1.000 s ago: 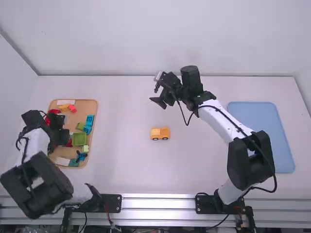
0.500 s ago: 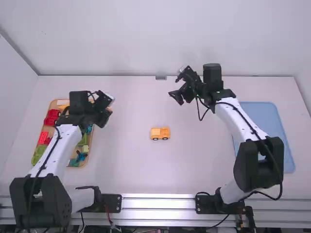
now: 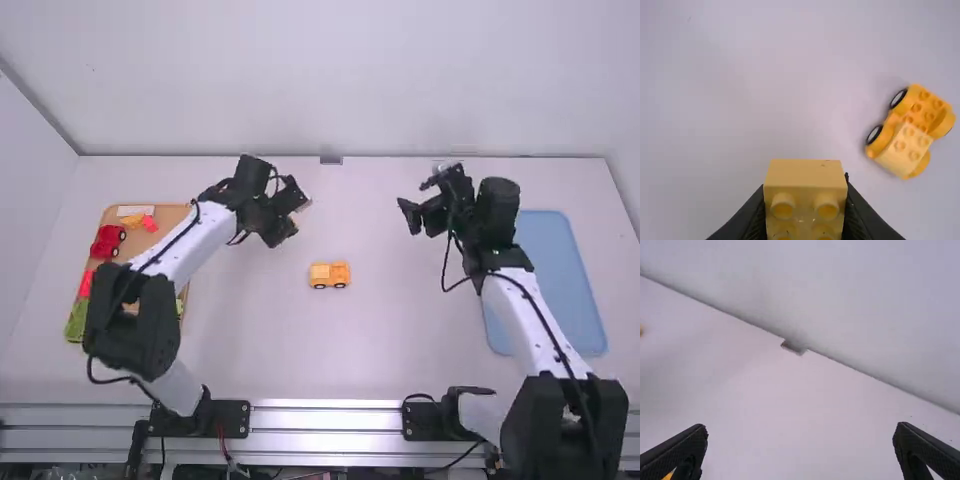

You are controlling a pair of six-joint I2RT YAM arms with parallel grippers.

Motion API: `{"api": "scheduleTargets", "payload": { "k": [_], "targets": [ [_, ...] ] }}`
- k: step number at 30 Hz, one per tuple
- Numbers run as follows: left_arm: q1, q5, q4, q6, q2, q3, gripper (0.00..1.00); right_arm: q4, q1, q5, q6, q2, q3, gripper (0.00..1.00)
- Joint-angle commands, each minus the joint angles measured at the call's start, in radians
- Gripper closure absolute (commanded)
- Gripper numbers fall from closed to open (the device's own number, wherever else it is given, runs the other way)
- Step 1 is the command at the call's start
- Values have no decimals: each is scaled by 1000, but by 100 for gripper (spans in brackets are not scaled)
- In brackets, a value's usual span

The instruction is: Assemble lego blocks to make yellow taxi

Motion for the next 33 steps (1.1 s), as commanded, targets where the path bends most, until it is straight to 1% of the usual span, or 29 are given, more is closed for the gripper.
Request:
{"api": "scheduleTargets", "payload": {
  "k": [1, 2, 4, 8, 14, 16, 17, 26, 29, 33],
  "targets": [
    [-73, 18, -33, 60, 69, 94, 80, 24, -34, 61, 105, -77, -65, 1],
    [-82, 18, -37, 69, 77, 104, 80, 24, -36, 64, 108, -81, -69, 1],
    [-155, 14, -42, 103, 145, 171, 79, 17, -73, 105, 134, -145, -123, 2],
    [-238, 15, -52, 137, 245, 251, 78, 17, -101, 106, 135, -220, -183, 2],
    [-320, 14, -85, 197, 343, 311, 78, 18, -106, 106, 134, -302, -238, 1],
    [-366, -25, -83, 198, 394, 335, 77, 17, -101, 106, 134, -335, -256, 3],
    [-383, -45, -77, 209, 414, 340, 77, 17, -98, 111, 134, -345, -262, 2],
    [-443, -60, 0, 229, 494, 340, 77, 18, -91, 121, 134, -354, -269, 1],
    [-443, -37, 12, 223, 494, 340, 71, 20, -91, 121, 132, -354, -269, 2],
    [-437, -27, 19, 219, 494, 340, 70, 21, -91, 117, 124, -354, -269, 1]
  ]
}}
